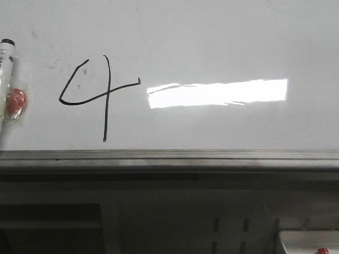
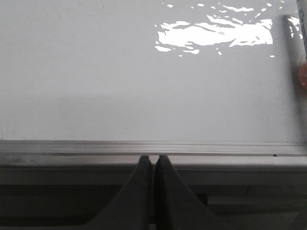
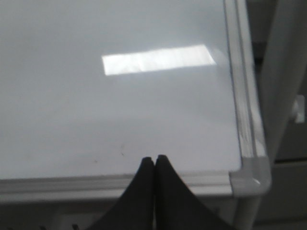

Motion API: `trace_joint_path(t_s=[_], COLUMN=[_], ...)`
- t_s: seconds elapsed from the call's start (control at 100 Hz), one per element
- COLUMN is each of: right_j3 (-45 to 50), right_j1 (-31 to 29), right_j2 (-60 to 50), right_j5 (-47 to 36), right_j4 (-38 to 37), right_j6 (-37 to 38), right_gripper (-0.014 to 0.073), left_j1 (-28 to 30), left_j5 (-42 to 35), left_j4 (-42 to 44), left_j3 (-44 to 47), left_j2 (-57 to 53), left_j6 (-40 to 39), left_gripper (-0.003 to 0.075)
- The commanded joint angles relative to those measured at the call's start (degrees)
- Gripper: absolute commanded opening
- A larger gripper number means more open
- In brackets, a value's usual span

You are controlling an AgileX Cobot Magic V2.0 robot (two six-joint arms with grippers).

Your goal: Write number 4 on whiteboard

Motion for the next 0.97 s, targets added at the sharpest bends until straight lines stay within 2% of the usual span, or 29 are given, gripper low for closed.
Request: trace_joint_path(t_s=[0.0, 0.06, 0.96], right_j3=[1.32, 1.32, 1.32], right_j1=[-2.06, -2.35, -2.35], right_j2=[-1.19, -1.19, -1.19], right_j5=[1.50, 4.30, 4.11], right_j4=[-0.03, -0.03, -0.13], right_j6=[0.00, 0.00, 0.00], right_gripper=[-0.0064, -0.0064, -0.0064], left_j1=[0.15, 0.15, 0.15], left_j5=[-2.79, -2.79, -2.79], left_j4=[0.01, 0.01, 0.01], left_j3=[2.07, 2.07, 2.07], left_j2=[-1.43, -1.43, -1.43], left_j6=[-0.08, -0.08, -0.08], left_gripper=[-0.0020, -0.0020, -0.0020])
